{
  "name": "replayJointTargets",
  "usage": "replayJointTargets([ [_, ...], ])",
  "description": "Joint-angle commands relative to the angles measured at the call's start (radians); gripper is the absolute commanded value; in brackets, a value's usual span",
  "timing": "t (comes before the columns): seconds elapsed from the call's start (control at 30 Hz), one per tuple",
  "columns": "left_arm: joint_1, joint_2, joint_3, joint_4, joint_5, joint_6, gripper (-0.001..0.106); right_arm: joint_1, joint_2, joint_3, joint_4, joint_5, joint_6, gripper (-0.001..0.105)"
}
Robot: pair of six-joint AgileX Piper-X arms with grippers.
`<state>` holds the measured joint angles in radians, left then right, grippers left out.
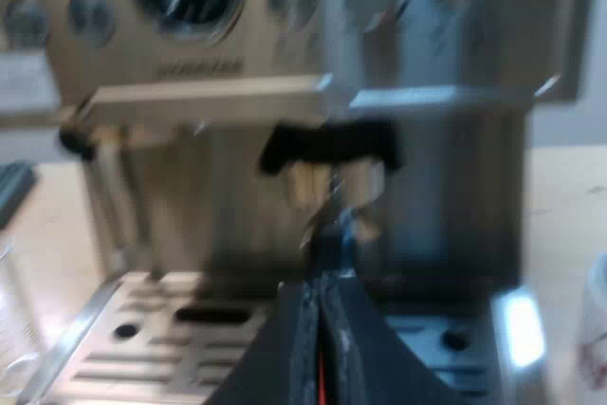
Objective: Grind coffee beans and then tamp
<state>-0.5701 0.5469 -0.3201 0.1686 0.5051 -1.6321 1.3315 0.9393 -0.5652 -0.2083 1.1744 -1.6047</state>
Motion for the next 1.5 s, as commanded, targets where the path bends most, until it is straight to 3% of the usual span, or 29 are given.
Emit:
replayJointTargets([
  [0.03,-0.006,-0.003,-0.009,-0.017,0.069,0.003,0.08,0.003,-0.042,-0.067,0.12,0.037,-0.023,0.0],
  [0.13,-0.006,-0.003,-0.009,-0.019,0.124,0.019,0.08,0.003,-0.063,-0.122,0.208,0.037,-0.023,0.0],
  [0.23,-0.006,0.007,-0.009,-0.019,0.123,0.061,0.08,-0.002,-0.068,-0.174,0.28,0.037,-0.014,0.0],
  [0.5,-0.006,0.063,-0.009,-0.019,0.145,0.059,0.08,-0.002,-0.068,-0.259,0.414,0.035,0.018,0.0],
  [0.73,-0.006,0.069,-0.009,-0.019,0.145,0.059,0.08,-0.002,-0.068,-0.324,0.573,0.008,0.114,0.0],
  [0.83,-0.006,0.069,-0.009,-0.019,0.143,0.059,0.08,-0.008,-0.068,-0.353,0.659,-0.047,0.149,0.0],
  [1.0,-0.006,0.069,-0.009,-0.019,0.119,0.059,0.08,-0.093,-0.064,-0.41,0.818,-0.275,0.292,0.0],
  [1.17,-0.006,0.069,-0.009,-0.019,0.112,0.059,0.08,-0.156,-0.019,-0.477,0.953,-0.319,0.294,0.0],
  [1.37,-0.006,0.069,-0.009,-0.042,0.112,0.059,0.08,-0.204,0.073,-0.558,1.024,-0.447,0.294,0.0],
  [1.5,-0.006,0.069,-0.009,-0.048,0.112,0.059,0.08,-0.209,0.122,-0.584,1.052,-0.453,0.294,0.0],
])
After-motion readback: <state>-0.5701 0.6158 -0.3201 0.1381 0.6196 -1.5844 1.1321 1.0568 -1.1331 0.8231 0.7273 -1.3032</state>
